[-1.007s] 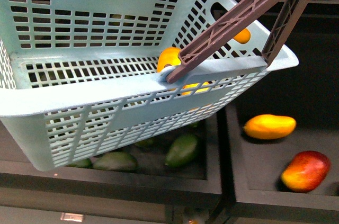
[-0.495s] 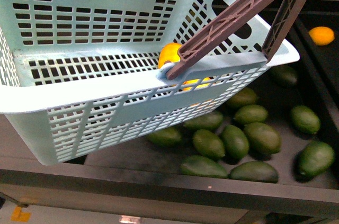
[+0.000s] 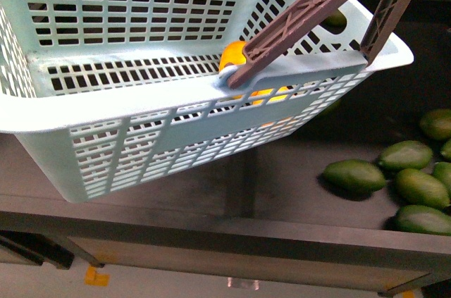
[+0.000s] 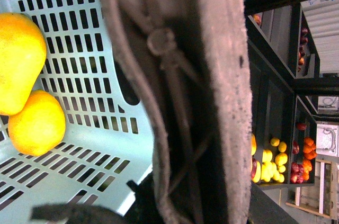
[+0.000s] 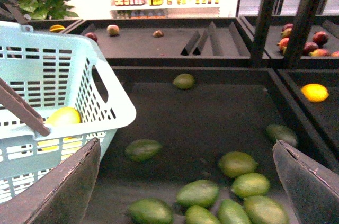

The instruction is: Pick lemon and mango into basket

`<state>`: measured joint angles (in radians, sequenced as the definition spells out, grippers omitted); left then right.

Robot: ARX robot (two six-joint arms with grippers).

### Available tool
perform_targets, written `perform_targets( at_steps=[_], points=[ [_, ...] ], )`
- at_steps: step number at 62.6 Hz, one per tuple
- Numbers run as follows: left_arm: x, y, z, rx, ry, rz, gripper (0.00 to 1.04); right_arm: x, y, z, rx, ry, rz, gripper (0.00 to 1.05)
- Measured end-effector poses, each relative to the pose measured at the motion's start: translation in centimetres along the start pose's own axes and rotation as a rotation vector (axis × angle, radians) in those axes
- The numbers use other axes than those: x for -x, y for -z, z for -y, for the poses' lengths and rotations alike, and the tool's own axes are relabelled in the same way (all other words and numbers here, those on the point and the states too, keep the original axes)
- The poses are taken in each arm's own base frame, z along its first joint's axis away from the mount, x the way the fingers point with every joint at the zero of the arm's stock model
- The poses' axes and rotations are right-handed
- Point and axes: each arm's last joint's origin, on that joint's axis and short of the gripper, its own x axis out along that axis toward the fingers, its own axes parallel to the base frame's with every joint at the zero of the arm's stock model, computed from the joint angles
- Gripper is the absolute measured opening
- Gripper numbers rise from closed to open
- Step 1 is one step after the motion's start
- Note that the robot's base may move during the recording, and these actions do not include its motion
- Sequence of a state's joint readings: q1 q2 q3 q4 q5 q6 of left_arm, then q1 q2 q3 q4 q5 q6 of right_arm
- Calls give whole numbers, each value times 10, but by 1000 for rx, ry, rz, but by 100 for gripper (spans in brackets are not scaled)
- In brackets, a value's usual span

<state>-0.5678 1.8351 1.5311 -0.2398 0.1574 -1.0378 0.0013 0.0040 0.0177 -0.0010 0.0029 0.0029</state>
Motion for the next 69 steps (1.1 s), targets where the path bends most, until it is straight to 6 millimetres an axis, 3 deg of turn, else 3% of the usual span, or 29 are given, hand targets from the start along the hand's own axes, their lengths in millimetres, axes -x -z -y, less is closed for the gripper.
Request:
perform_targets(
  at_steps=[14,20,24,29,42,51,69],
  points=[
    [2,-9,-5,8,-25,45,11,0,0,0,0,-9,-1,96],
    [-7,-12,-7,59,-28,316,11,0,0,0,0,-6,-1,96],
    [-19,-18,-11,150,-28,496,11,0,0,0,0,-6,-1,96],
    [-34,-37,-22,247,-37,568,11,0,0,0,0,-3,-1,96],
    [-98,-75,-59,445,-60,584,11,0,0,0,0,-2,-1,96],
    [-137,-93,-72,539,-34,630,10,0,0,0,0,-1,-1,96],
    [-178,-114,-95,585,4,626,10,0,0,0,0,-1,-1,96]
  ],
)
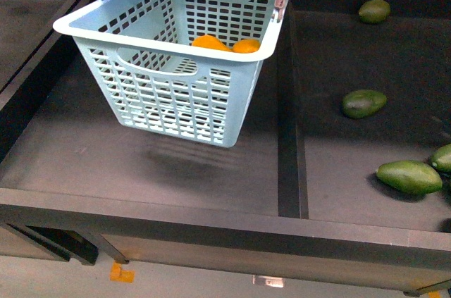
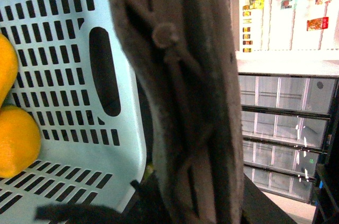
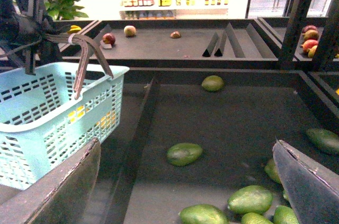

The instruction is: Pick lemon and mango into basket

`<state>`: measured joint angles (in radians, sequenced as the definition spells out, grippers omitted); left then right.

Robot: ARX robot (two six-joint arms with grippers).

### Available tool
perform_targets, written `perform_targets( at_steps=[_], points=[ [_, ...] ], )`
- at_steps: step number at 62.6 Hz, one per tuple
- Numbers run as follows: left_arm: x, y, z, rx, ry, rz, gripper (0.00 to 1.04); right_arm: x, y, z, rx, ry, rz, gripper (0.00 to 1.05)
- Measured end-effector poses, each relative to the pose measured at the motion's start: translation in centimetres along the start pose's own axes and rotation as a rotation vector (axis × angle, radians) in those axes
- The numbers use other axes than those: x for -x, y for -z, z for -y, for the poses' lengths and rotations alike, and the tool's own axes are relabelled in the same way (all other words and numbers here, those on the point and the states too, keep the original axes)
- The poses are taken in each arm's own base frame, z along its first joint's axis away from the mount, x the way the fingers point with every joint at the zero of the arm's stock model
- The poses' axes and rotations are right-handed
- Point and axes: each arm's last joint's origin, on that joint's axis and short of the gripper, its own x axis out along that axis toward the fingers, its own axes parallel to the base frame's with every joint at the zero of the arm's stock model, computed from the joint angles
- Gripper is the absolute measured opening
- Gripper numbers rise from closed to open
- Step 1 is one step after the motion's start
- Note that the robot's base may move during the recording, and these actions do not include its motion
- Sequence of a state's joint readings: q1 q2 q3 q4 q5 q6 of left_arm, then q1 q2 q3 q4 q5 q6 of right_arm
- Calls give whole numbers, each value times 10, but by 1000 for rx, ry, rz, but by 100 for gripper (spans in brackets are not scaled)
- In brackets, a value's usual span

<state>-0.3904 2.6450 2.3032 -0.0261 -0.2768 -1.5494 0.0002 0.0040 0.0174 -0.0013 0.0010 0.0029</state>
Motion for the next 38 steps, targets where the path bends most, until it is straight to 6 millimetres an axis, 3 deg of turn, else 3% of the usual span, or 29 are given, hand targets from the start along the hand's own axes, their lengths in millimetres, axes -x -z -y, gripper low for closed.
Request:
perform_targets(
  at_steps=[8,21,26,38],
  points=[
    [-7,-4,-12,-21,-25,-30,10,0,0,0,0,0,0,96],
    [9,-7,-33,-33,-46,-45,10,0,0,0,0,-1,0,96],
    [18,-8,-42,-26,-72,-31,29,0,0,0,0,-1,0,96],
    [34,-6,-64,13,-91,13,64,0,0,0,0,-1,0,96]
  ],
)
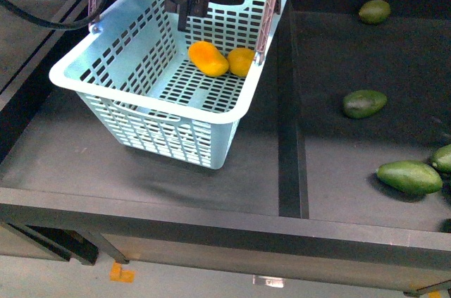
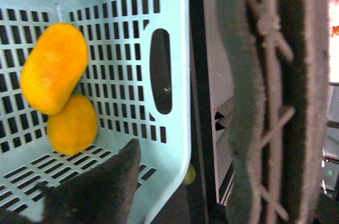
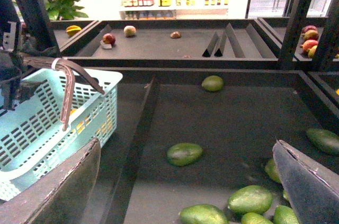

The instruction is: Pick lemon and mango into basket

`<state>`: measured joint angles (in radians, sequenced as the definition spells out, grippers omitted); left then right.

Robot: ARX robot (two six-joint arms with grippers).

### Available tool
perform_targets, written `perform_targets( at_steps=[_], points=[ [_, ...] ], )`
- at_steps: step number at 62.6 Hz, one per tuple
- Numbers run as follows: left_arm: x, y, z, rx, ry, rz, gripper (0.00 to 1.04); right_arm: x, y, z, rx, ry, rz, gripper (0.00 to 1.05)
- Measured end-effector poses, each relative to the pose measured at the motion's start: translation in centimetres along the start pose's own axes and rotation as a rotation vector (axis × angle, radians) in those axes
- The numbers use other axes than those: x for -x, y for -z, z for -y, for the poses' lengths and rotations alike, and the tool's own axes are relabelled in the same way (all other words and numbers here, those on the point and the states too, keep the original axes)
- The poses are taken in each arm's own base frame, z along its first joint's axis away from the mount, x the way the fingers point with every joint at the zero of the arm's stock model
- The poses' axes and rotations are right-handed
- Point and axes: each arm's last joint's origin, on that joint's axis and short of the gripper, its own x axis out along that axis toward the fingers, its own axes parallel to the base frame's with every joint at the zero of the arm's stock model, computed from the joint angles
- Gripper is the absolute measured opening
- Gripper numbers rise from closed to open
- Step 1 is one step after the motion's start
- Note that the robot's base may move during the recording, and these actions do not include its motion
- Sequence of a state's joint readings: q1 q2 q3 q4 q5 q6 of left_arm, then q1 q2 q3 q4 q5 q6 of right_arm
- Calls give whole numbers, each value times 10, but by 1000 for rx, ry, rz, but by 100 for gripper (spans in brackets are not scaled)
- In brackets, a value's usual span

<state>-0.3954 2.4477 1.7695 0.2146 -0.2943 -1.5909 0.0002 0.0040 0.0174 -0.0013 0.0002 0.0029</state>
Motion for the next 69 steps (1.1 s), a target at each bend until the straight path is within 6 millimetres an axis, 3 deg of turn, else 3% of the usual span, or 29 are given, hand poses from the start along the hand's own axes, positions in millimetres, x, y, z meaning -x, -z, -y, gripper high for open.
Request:
perform_targets(
  at_steps=[8,13,25,35,39,42,44,50,56,63,69],
  points=[
    [12,-2,-9,11,-20,20,86,0,0,0,0,0,0,96],
    [26,-7,-2,18,0,44,100,0,0,0,0,0,0,96],
    [76,-24,29,46,82,93,98,0,0,0,0,0,0,96],
    [118,-30,23,-66,-33,129,98,0,0,0,0,0,0,96],
    [121,-28,24,-114,-37,119,98,0,0,0,0,0,0,96],
    [126,-35,12,-333,155,104,85,0,0,0,0,0,0,96],
    [141,-49,-4,-634,265,168,73,0,0,0,0,0,0,96],
    [190,-91,-24,-1147,328,372,47,0,0,0,0,0,0,96],
    [218,-111,-47,-1310,289,405,26,0,0,0,0,0,0,96],
    [241,-122,-71,-1375,267,382,4,0,0,0,0,0,0,96],
    [259,-131,-82,-1389,266,391,4,0,0,0,0,0,0,96]
  ],
)
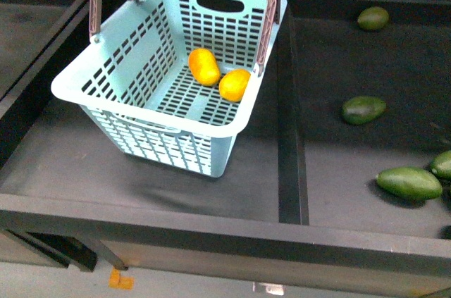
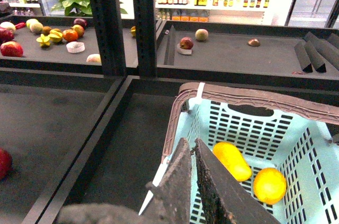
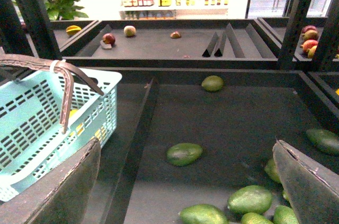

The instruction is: Pick lemon and mango into basket

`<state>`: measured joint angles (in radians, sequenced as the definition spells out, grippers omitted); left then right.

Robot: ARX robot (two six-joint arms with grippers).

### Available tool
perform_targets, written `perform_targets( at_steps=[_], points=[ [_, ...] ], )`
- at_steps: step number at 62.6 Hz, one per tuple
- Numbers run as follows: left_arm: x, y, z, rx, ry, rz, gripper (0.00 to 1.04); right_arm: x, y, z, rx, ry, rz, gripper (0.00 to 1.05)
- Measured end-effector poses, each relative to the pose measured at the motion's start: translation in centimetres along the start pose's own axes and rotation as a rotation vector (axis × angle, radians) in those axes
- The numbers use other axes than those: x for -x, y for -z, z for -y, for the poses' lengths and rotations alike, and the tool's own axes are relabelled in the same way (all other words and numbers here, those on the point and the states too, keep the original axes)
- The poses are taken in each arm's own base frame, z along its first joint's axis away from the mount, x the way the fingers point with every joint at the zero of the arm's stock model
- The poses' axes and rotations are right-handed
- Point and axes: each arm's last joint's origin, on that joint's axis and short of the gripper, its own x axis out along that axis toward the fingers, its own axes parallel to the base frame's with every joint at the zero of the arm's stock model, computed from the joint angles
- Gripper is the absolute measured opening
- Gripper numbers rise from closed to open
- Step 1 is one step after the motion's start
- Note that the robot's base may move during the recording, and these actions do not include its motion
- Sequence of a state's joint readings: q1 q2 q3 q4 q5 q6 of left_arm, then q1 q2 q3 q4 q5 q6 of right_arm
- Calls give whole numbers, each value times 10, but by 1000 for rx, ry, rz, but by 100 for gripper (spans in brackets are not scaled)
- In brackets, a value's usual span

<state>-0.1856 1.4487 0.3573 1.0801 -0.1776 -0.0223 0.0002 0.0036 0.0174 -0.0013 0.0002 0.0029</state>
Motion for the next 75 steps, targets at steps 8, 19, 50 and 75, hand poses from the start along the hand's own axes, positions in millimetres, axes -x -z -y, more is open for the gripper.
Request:
perform_targets(
  at_steps=[8,19,50,75],
  points=[
    [23,6,-13,-1,-7,19,4,0,0,0,0,0,0,96],
    [58,12,-26,-6,-5,2,4,0,0,0,0,0,0,96],
    [104,11,-40,-9,-4,3,4,0,0,0,0,0,0,96],
    [124,4,-40,-9,-3,25,4,0,0,0,0,0,0,96]
  ],
)
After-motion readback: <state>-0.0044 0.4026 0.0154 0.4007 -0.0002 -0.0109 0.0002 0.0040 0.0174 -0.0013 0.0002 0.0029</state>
